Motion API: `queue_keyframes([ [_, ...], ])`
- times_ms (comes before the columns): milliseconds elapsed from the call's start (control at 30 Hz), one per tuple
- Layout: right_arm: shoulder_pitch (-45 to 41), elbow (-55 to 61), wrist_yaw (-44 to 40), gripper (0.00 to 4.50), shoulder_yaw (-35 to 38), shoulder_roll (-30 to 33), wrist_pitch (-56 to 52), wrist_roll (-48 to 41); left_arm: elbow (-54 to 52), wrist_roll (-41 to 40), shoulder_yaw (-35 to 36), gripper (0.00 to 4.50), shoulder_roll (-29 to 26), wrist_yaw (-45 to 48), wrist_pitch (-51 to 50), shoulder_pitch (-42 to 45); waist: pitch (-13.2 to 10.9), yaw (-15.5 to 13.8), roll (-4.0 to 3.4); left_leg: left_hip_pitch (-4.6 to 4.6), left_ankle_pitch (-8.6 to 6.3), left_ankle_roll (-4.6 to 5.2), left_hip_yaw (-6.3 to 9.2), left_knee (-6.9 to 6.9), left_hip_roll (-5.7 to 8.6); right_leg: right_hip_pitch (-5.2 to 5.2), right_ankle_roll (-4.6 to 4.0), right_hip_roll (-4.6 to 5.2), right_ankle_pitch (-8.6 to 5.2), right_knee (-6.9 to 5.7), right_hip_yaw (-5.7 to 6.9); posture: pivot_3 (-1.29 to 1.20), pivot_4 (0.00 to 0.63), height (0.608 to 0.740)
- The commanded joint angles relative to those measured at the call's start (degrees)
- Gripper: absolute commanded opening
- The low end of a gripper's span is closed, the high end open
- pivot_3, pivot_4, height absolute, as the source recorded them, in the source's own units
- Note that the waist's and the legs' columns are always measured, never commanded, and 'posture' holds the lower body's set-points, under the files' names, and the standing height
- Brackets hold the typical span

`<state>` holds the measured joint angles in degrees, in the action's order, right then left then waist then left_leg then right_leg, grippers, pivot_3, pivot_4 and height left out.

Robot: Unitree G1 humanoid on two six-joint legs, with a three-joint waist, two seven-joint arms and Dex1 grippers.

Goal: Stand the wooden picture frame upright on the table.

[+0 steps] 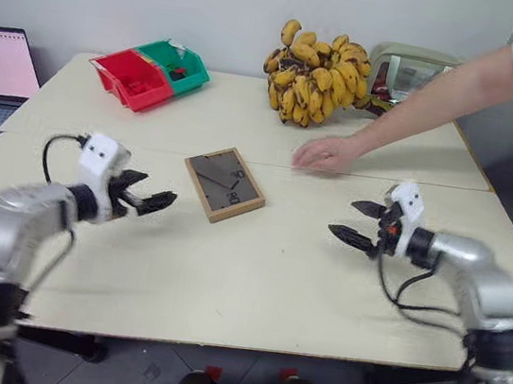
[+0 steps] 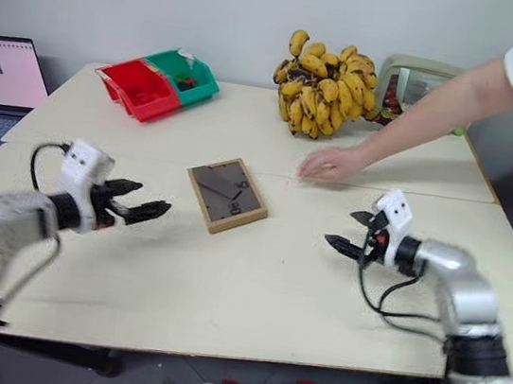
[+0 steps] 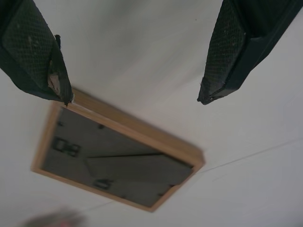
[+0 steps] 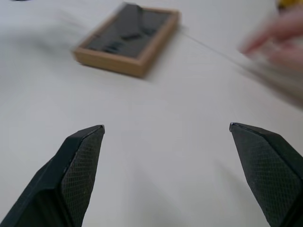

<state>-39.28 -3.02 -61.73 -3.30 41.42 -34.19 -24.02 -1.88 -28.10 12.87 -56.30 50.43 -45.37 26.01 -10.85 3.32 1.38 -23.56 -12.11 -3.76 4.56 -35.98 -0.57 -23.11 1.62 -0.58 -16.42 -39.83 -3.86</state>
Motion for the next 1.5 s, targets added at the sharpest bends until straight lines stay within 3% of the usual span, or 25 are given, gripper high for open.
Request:
queue_keyframes([
  [33, -4.4, -6.2, -5.9, 4.47, -2.8, -1.1, 3.2, 1.2, 2.8, 0.4, -3.0, 4.50, -1.7, 5.8, 2.0, 1.8, 0.0, 0.0, 0.02, 0.09, 0.00, 0.00, -0.01, 0.04, 0.00, 0.08, 0.00, 0.00, -0.05, 0.01, 0.00, 0.00, 0.150, 0.740],
  [233, -10.6, -16.7, -6.7, 4.47, -5.1, -5.9, 9.7, 5.7, 4.6, 1.5, -1.6, 4.50, 0.0, 2.6, 2.7, 3.2, 0.0, 0.1, 0.03, -0.23, 0.00, 0.00, 0.01, -0.03, -0.12, -0.25, -0.10, -0.10, -0.03, -0.10, -0.02, 0.00, 0.150, 0.740],
  [300, -13.9, -24.4, 0.8, 4.47, -6.2, -10.0, 16.7, 11.4, 6.8, 4.0, -0.7, 4.50, 2.3, -2.8, 4.8, 3.2, 0.0, 0.1, 0.03, -0.23, 0.00, 0.00, 0.00, -0.04, -0.12, -0.26, -0.10, -0.09, -0.03, -0.12, -0.05, 0.00, 0.150, 0.740],
  [400, -20.4, -39.0, 13.9, 3.98, -6.9, -17.8, 23.4, 17.8, 11.2, 7.4, 2.7, 4.06, 9.1, -16.0, 8.4, 4.8, 0.0, 0.3, 0.06, -0.10, 0.00, -0.01, -0.05, -0.03, -0.12, -0.22, -0.15, -0.09, 0.01, -0.16, -0.08, 0.00, 0.150, 0.740],
  [633, -28.4, -62.5, 29.6, 2.02, -8.9, -30.5, 36.5, 27.0, 16.0, 14.4, 0.8, 2.32, 23.2, -33.1, 14.7, 5.1, 0.0, -0.2, 0.08, -0.24, 0.00, -0.02, 0.04, -0.02, -0.17, -0.27, -0.20, 0.33, 0.07, -0.12, 0.01, 0.00, 0.150, 0.740],
  [867, -30.5, -71.0, 34.0, 0.33, -9.2, -37.5, 37.8, 31.6, 24.5, 16.2, -3.2, 0.84, 30.5, -34.5, 13.5, 10.5, 0.0, -0.6, 0.10, -0.33, 0.01, -0.04, 0.06, -0.07, 0.03, -0.27, -0.09, 0.55, 0.13, -0.13, 0.12, 0.00, 0.150, 0.740],
  [900, -30.6, -71.3, 34.1, 0.08, -9.0, -38.2, 37.8, 31.7, 25.3, 16.3, -4.0, 0.59, 30.9, -33.7, 13.1, 11.1, 0.0, -0.6, 0.11, -0.33, 0.02, -0.04, 0.05, -0.07, 0.01, -0.27, -0.09, 0.55, 0.13, -0.14, 0.12, 0.00, 0.150, 0.740],
  [1000, -30.6, -71.3, 32.0, 0.00, -7.4, -39.7, 37.8, 30.8, 24.8, 15.2, -6.1, 0.02, 32.0, -30.2, 10.4, 11.9, 0.0, -0.1, 0.11, -0.30, 0.02, -0.05, 0.05, -0.06, 0.01, -0.27, -0.09, 0.53, 0.13, -0.15, 0.12, 0.00, 0.150, 0.740],
  [1267, -24.3, -62.7, 14.6, 0.00, -7.8, -38.9, 37.6, 29.3, 8.3, 13.8, -16.3, 0.02, 29.5, -19.7, -2.3, 5.2, 0.1, 0.1, 0.10, -0.24, 0.01, -0.05, 0.08, -0.04, 0.02, -0.17, -0.07, 0.47, 0.12, -0.13, 0.14, 0.00, 0.150, 0.740],
  [1500, -4.5, -23.5, 2.2, 0.00, -14.5, -28.1, 23.3, 29.4, -13.2, 11.0, -24.0, 0.02, 24.3, -14.1, -12.2, -3.4, 0.2, -0.3, -0.06, -0.23, 0.01, -0.04, 0.15, -0.05, 0.10, -0.09, 0.04, 0.47, 0.04, -0.13, 0.15, 0.00, 0.150, 0.740],
])
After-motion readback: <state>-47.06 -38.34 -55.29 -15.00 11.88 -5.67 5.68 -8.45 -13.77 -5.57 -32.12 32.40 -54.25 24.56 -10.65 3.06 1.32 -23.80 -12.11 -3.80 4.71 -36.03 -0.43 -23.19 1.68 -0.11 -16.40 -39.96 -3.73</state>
